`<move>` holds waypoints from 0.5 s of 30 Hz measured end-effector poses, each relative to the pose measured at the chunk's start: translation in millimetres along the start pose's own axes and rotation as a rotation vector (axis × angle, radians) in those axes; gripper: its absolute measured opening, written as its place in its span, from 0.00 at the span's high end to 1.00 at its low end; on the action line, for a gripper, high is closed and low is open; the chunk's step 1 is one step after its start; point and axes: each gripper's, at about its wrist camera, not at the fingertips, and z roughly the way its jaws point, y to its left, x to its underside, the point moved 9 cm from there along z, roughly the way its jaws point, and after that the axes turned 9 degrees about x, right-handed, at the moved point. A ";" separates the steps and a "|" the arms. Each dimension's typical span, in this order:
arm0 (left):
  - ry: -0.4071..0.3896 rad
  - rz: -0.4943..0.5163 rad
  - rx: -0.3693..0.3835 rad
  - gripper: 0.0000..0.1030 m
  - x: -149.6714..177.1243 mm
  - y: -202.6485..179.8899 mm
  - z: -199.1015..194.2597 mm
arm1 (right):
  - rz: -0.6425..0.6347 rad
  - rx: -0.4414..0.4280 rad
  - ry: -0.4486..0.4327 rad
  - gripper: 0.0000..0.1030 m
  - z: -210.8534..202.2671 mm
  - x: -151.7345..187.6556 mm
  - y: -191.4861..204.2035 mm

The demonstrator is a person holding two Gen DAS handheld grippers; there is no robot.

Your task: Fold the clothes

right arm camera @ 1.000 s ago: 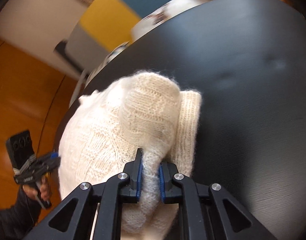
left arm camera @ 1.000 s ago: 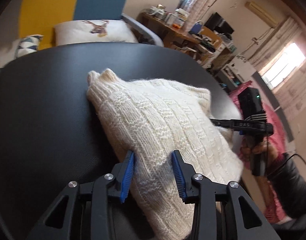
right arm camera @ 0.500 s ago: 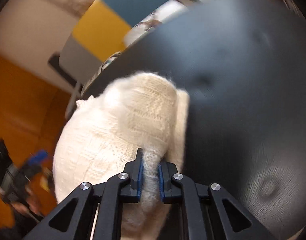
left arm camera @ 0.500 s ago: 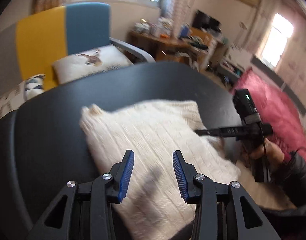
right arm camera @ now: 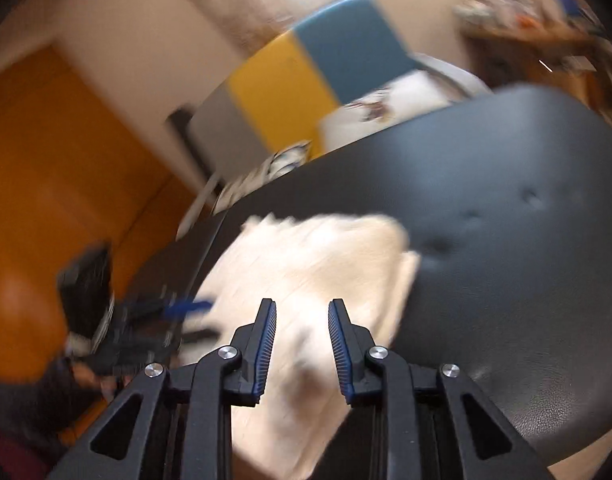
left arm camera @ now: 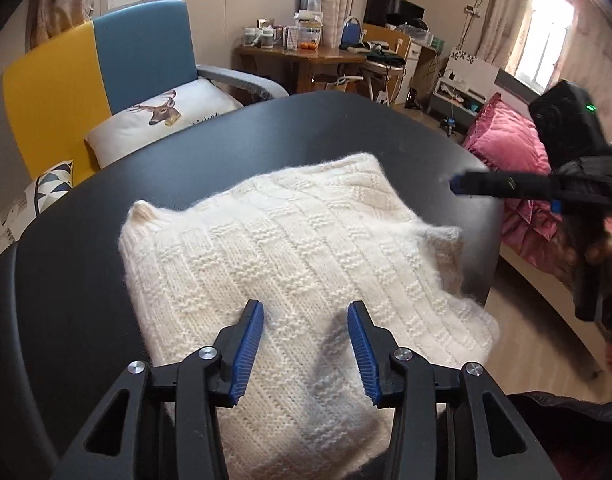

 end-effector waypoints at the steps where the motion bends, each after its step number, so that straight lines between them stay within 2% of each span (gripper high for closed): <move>1: -0.017 -0.012 0.014 0.57 -0.7 -1.4 -3.9 | -0.025 0.002 -0.004 0.73 -4.3 1.0 3.9; 3: -0.044 -0.035 0.030 0.57 1.3 -4.8 -11.5 | -0.074 0.005 -0.012 0.75 -12.8 3.1 11.7; 5: -0.039 -0.038 0.039 0.57 9.1 -7.1 -12.8 | -0.046 0.037 0.015 0.78 -5.6 9.6 -0.8; 9: 0.056 -0.010 0.067 0.56 42.6 -12.1 2.5 | 0.043 0.113 0.082 0.78 14.7 24.9 -33.9; 13: 0.044 -0.015 0.060 0.56 52.3 -11.4 5.9 | 0.017 0.153 0.044 0.77 -0.9 26.5 -38.4; 15: 0.002 -0.054 0.086 0.56 46.6 -11.6 -5.2 | -0.007 0.147 -0.029 0.77 -20.6 17.5 -29.4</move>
